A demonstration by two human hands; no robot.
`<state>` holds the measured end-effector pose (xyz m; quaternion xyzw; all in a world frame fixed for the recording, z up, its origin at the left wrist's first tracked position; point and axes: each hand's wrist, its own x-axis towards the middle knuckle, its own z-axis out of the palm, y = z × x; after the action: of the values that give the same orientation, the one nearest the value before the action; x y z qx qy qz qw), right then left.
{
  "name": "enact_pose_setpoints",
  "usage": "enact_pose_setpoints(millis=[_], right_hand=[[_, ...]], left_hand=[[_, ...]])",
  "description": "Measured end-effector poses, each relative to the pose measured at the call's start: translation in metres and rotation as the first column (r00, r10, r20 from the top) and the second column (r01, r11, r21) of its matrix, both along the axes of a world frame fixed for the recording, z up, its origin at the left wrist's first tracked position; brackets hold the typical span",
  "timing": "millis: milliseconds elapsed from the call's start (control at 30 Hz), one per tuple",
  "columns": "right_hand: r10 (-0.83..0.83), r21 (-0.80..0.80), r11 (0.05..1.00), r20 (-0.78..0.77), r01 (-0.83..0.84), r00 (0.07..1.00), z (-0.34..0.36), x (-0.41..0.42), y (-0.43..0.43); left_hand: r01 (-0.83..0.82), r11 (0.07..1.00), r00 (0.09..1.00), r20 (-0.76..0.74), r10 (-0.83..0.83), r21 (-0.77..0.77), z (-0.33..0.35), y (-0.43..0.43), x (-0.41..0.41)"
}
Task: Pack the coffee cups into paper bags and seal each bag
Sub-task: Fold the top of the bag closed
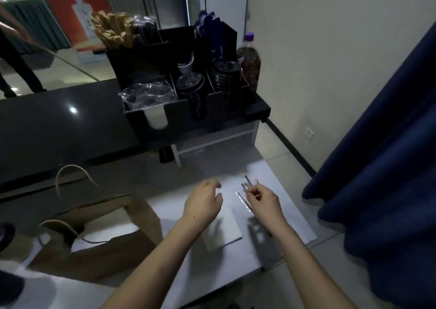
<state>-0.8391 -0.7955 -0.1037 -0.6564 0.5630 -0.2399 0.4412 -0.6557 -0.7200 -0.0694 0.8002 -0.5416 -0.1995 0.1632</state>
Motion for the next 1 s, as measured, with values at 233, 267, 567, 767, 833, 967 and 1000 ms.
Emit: enact_pose_setpoints(millis=[233, 267, 567, 767, 833, 967, 1000], right_hand=[[0.058, 0.001, 0.998, -0.226, -0.060, 0.972, -0.046, -0.020, -0.016], [0.071, 0.002, 0.997, -0.261, -0.073, 0.963, -0.051, -0.020, -0.017], [0.141, -0.073, 0.976, -0.502, -0.204, 0.854, -0.080, -0.021, -0.008], [0.089, -0.135, 0.974, -0.518, -0.185, 0.851, -0.086, -0.019, -0.005], [0.086, -0.136, 0.974, -0.522, -0.182, 0.848, -0.086, -0.018, -0.004], [0.080, -0.119, 0.978, -0.541, -0.170, 0.837, -0.085, -0.016, -0.004], [0.075, -0.115, 0.980, -0.550, -0.164, 0.832, -0.084, -0.016, -0.004]], left_hand=[[-0.012, 0.991, 1.000, 0.007, 0.011, 0.132, -0.041, 0.000, -0.025], [-0.010, 0.989, 1.000, 0.013, 0.008, 0.144, -0.046, 0.002, -0.027], [-0.016, 0.965, 0.999, 0.040, 0.006, 0.261, -0.082, 0.023, -0.041], [-0.004, 0.964, 0.999, 0.034, -0.006, 0.265, -0.088, 0.030, -0.040], [-0.001, 0.965, 0.999, 0.036, -0.009, 0.263, -0.089, 0.032, -0.040], [0.009, 0.966, 0.999, 0.040, -0.020, 0.258, -0.090, 0.034, -0.040], [0.013, 0.965, 0.999, 0.038, -0.024, 0.260, -0.091, 0.034, -0.041]])
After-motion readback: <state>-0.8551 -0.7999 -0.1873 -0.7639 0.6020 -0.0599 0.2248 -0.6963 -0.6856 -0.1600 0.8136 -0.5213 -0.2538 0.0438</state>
